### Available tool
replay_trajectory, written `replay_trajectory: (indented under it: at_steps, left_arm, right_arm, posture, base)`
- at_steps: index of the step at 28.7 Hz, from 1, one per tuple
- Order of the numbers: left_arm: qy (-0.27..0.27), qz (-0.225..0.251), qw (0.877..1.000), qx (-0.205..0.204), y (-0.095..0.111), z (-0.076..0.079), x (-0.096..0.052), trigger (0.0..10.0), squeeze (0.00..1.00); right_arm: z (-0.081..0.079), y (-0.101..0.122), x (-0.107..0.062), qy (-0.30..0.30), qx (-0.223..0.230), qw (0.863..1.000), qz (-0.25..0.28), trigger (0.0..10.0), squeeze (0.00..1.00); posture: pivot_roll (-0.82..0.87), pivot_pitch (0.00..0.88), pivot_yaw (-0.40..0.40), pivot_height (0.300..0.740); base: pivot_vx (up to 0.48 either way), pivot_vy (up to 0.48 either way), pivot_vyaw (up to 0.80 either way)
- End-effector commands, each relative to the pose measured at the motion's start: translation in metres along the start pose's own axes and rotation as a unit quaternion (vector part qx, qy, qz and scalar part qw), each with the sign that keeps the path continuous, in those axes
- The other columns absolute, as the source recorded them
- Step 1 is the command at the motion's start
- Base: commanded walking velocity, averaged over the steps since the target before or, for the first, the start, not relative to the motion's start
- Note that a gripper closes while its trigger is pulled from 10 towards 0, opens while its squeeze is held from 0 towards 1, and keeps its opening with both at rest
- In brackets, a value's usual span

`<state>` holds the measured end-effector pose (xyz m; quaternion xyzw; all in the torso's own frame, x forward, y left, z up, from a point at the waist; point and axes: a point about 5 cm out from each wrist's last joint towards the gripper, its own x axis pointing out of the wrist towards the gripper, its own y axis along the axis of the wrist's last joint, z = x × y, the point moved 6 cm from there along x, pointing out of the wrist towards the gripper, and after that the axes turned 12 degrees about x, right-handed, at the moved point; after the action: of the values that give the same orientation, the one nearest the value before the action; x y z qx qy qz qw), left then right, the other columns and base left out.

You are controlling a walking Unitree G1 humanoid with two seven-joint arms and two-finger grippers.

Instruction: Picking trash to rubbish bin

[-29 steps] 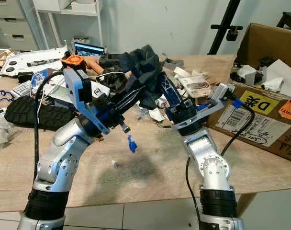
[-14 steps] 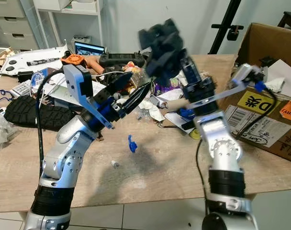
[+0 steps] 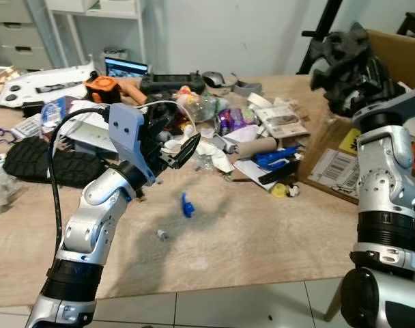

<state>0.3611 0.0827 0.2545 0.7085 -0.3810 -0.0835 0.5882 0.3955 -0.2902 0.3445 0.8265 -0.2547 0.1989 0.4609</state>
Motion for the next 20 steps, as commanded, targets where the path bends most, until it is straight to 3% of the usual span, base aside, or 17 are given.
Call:
replay_trajectory:
  at_steps: [1,4,6,7,8,9,15,16,20]
  left_arm:
    - [0.005,-0.001,1.000,0.006,0.000,-0.003,-0.001,10.0,0.00]
    - [0.007,-0.003,1.000,0.014,-0.001,-0.004,0.001,10.0,0.00]
    - [0.009,-0.004,1.000,0.016,-0.001,-0.005,0.001,10.0,0.00]
    - [0.012,-0.005,1.000,0.016,-0.002,-0.005,0.001,10.0,0.00]
    - [0.014,-0.006,1.000,0.016,-0.002,-0.005,0.001,10.0,0.00]
    - [0.013,-0.006,1.000,0.015,-0.003,-0.005,0.001,10.0,0.00]
    - [0.019,-0.013,1.000,0.010,-0.006,-0.004,0.001,10.0,0.00]
    - [0.023,-0.017,1.000,0.001,-0.007,-0.003,0.001,10.0,0.00]
    - [0.035,-0.034,0.999,0.014,-0.012,-0.003,0.004,10.0,0.00]
  right_arm:
    - [0.015,0.018,0.001,-0.029,-0.019,0.999,0.030,10.0,0.00]
    - [0.044,0.039,0.001,-0.077,-0.047,0.994,0.057,10.0,0.00]
    - [0.050,0.042,0.000,-0.087,-0.052,0.993,0.061,10.0,0.00]
    - [0.055,0.046,-0.002,-0.096,-0.056,0.991,0.068,10.0,0.27]
    - [0.059,0.048,-0.003,-0.100,-0.059,0.991,0.073,10.0,0.27]
    - [0.062,0.050,-0.003,-0.106,-0.062,0.989,0.077,10.0,1.00]
    - [0.067,0.047,-0.003,-0.116,-0.078,0.987,0.074,10.0,1.00]
    - [0.066,0.045,-0.002,-0.115,-0.082,0.987,0.072,10.0,0.02]
    - [0.059,0.037,0.003,-0.109,-0.082,0.988,0.065,10.0,0.00]
  posture:
    - [0.04,0.160,0.001,0.740]
    - [0.04,0.184,-0.005,0.740]
    - [0.04,0.181,0.000,0.740]
    - [0.04,0.172,0.003,0.740]
    - [0.04,0.172,0.003,0.740]
    - [0.04,0.175,-0.001,0.740]
    - [0.04,0.166,0.002,0.740]
    - [0.04,0.165,-0.002,0.740]
    - [0.04,0.165,0.008,0.740]
  base:
    - [0.000,0.000,0.00]
    - [0.000,0.000,0.00]
    - [0.000,0.000,0.00]
    - [0.000,0.000,0.00]
    - [0.000,0.000,0.00]
    - [0.000,0.000,0.00]
    - [0.000,0.000,0.00]
    - [0.000,0.000,0.00]
    - [0.000,0.000,0.00]
